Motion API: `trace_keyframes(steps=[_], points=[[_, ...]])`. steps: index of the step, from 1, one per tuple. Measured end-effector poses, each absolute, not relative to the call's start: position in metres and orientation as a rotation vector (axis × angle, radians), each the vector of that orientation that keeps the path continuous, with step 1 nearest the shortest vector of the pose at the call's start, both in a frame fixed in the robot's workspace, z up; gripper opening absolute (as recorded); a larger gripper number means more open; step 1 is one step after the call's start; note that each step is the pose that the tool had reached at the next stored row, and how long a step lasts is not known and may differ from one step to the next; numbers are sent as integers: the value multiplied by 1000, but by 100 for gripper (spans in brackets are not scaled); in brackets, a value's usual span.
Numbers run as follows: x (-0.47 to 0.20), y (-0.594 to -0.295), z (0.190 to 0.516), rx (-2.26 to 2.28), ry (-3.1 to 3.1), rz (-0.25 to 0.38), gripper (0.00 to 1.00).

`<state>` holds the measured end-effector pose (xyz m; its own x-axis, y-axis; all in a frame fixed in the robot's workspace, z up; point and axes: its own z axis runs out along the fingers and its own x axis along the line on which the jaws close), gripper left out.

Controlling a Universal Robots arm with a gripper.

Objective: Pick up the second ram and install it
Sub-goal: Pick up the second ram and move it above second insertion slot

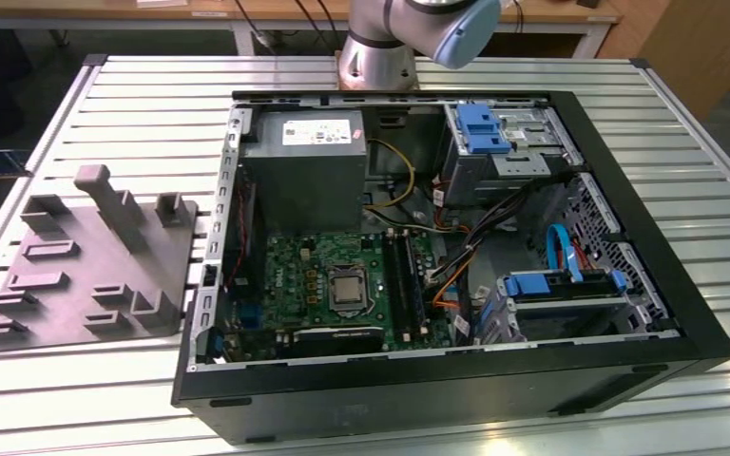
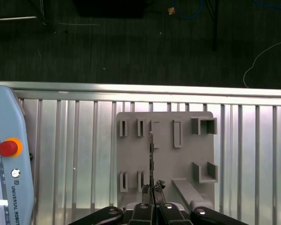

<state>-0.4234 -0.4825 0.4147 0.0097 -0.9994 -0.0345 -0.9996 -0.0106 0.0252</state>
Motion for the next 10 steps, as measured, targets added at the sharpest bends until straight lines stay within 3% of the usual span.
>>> trace_keyframes(steps=[10], points=[[-409,-483,415,-2228,2205,67,11]])
